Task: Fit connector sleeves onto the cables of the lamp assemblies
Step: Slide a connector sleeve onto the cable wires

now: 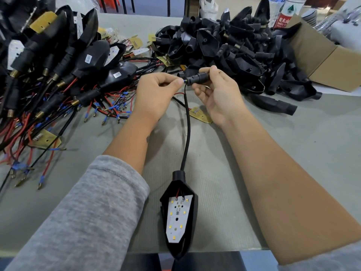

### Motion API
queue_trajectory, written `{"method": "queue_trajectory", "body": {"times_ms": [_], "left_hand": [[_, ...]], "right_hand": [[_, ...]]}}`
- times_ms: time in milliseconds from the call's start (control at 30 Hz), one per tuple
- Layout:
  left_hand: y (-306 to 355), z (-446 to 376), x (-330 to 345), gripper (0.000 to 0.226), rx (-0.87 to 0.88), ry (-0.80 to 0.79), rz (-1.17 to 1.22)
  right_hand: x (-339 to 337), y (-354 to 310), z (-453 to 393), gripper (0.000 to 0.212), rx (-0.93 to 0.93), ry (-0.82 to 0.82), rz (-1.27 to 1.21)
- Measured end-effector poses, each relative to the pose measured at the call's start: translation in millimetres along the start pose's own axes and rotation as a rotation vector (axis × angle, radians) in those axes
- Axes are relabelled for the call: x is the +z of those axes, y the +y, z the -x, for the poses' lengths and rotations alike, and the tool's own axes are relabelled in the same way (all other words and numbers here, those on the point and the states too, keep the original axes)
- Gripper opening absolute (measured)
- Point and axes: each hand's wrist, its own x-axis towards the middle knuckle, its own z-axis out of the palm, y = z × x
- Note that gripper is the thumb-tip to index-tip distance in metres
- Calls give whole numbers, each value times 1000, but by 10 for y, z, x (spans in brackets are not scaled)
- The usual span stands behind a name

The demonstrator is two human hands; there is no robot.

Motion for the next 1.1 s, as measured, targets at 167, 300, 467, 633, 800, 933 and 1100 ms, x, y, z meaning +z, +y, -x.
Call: {"method": "queue_trajectory", "body": {"times_ms": [167,300,467,633,800,933,1100], "left_hand": [[-9,-3,-17,14,7,-40,-51],[-20,4,-19,14,-1,-41,-37],[-32,-11,-19,16,-48,-63,1],[-29,-7,32,13,-66,-42,69],[-23,-38,43,12,-168,35,229],[-40,-31,54,9,-156,16,164],[-14,0,69,8,-87,14,153]], "right_hand": [[-16,1,16,30,-37,-36,109],[-21,-1,33,30,-34,-58,94],[-21,-3,44,28,-55,-81,96],[-5,3,40,28,-37,-49,30],[10,14,25,29,-19,2,-69],[7,22,18,29,-18,10,-42],[16,6,40,24,5,-34,-17]]}}
